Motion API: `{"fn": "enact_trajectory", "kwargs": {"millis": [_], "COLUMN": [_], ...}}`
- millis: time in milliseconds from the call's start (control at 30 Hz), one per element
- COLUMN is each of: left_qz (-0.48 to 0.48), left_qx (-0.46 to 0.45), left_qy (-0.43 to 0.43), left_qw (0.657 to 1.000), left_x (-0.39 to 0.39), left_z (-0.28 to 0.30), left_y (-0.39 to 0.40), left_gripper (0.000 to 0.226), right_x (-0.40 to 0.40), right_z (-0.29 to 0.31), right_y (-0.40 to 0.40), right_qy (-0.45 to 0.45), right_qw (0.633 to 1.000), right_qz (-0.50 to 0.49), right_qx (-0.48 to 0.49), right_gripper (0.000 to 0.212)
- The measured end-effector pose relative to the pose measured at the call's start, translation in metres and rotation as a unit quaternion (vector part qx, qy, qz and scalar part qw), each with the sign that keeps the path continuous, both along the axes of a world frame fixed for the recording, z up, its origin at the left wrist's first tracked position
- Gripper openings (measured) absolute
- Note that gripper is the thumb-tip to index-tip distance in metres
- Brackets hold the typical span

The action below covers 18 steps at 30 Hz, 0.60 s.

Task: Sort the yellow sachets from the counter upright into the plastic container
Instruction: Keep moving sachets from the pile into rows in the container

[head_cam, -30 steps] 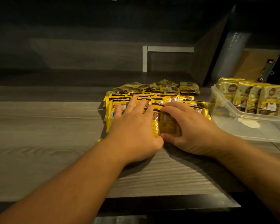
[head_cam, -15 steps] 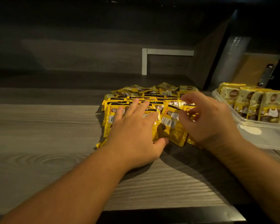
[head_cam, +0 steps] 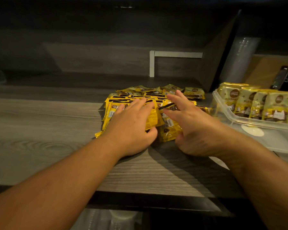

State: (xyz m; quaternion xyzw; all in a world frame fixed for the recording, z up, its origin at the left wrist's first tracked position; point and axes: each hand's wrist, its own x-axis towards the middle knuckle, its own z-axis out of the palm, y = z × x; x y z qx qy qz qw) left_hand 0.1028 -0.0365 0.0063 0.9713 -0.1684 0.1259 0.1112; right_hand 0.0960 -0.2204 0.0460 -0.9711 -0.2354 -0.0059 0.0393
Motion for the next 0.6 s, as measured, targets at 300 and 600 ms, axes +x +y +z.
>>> {"fn": "enact_trajectory", "kwargs": {"millis": [300,600], "left_qz": [0.000,-0.024], "left_qx": [-0.019,-0.090], "left_qy": [-0.017,-0.088], "left_qw": [1.000,0.992], "left_x": [0.0010,0.0041], "left_z": [-0.0034,-0.0046], "left_y": [0.0016,0.0044], "left_gripper": [0.070,0.065], "right_x": [0.0009,0.0064], "right_z": [-0.0007,-0.0084], "right_y": [0.0043,-0.0021], "right_qy": [0.003,-0.213], "right_qw": [0.997,0.923], "right_qz": [-0.058,-0.091], "right_qx": [-0.054,0.308], "right_gripper": [0.058,0.020]}}
